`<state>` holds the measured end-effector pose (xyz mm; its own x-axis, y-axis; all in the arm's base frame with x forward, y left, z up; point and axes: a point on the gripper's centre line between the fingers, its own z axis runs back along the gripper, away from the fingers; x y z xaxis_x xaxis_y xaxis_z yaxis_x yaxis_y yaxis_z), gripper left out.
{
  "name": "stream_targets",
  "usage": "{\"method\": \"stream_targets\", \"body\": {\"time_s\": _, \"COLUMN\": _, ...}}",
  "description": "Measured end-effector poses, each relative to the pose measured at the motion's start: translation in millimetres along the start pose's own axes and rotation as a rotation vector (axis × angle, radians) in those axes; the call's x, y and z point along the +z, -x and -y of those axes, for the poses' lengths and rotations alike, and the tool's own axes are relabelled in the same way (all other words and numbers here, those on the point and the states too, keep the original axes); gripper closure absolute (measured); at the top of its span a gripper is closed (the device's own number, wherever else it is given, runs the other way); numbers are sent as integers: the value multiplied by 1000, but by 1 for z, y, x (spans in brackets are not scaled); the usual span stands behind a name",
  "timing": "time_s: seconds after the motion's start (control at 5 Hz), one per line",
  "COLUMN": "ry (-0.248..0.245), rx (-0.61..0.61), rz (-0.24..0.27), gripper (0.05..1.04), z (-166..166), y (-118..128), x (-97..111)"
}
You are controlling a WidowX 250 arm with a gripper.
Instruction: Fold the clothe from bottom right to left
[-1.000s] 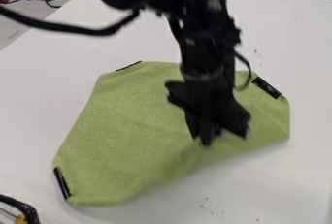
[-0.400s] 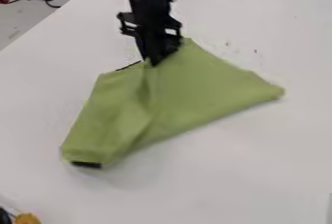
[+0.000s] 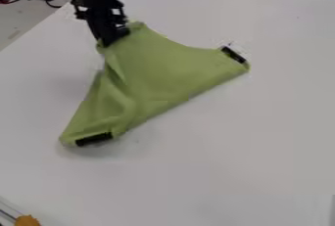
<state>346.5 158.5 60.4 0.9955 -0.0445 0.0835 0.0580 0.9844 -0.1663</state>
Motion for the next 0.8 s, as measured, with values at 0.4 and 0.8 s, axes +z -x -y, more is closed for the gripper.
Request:
{"method": "stream_targets", "body": {"time_s": 0.4, "ry": 46, "rx": -2, "rz": -21, "gripper": 820, "z": -35, "y": 9, "x": -17}}
{"method": "stream_targets", "body": {"time_s": 0.8, "ry": 85, "rx": -33, "rz": -21, "gripper": 243, "z": -28, "y": 12, "x": -21}}
